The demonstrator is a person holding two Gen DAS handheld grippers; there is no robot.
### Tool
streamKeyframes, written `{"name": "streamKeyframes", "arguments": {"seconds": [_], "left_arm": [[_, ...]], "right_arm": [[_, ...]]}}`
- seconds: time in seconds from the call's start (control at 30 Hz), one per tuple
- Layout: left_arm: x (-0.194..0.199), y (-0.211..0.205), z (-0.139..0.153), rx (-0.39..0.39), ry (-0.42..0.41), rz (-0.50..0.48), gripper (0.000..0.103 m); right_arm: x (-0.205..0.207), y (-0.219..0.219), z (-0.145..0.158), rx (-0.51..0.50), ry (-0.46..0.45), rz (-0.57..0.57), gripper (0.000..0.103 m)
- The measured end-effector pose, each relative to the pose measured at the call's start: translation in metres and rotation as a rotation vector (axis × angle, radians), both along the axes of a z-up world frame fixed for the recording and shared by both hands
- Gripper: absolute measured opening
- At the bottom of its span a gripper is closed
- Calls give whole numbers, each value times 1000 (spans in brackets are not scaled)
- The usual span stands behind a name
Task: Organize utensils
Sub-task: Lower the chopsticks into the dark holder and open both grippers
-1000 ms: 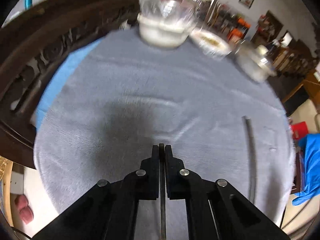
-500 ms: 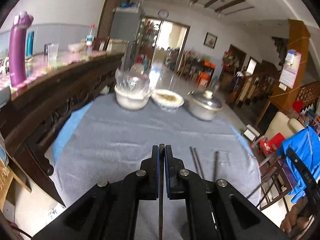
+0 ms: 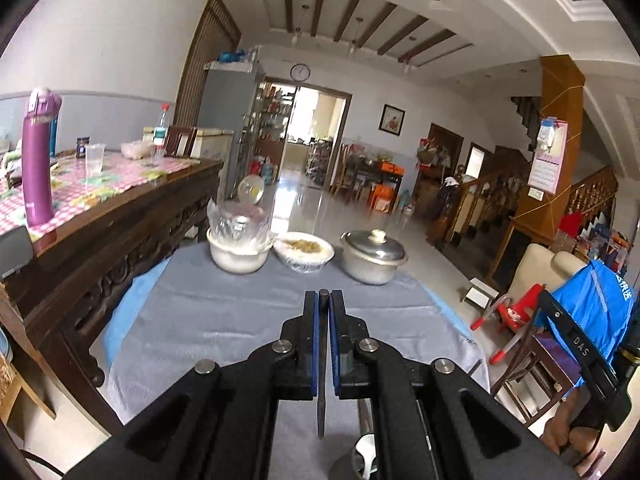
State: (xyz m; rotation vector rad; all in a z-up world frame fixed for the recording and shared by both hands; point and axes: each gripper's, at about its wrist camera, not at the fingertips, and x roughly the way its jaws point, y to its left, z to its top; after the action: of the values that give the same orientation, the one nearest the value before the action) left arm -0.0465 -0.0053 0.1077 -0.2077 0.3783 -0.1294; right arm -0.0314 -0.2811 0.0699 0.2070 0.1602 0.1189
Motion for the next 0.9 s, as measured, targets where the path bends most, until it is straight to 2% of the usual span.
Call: {"name": "streamKeyframes", "arguments": {"seconds": [0.13,0.4,0.57,0.7,0.9], "left_arm": [[-9,-5,18,9,-33,-19,5],[-25,-11,45,-25,-87,-80,5],[-34,-21,53,-33,-107,-107,5],[-31,-27,48,-27,-82,-121,5],[-18,-35,26,-16,14,-136,5]], "right_arm": [[-7,1,17,17,-29,29,7],[-20,3,41,111,-84,108,7],[-20,21,42,86,-108,117,7],[-14,36,31,48,-88,138,7],[-1,57,8,-16,-24,164,7]]}}
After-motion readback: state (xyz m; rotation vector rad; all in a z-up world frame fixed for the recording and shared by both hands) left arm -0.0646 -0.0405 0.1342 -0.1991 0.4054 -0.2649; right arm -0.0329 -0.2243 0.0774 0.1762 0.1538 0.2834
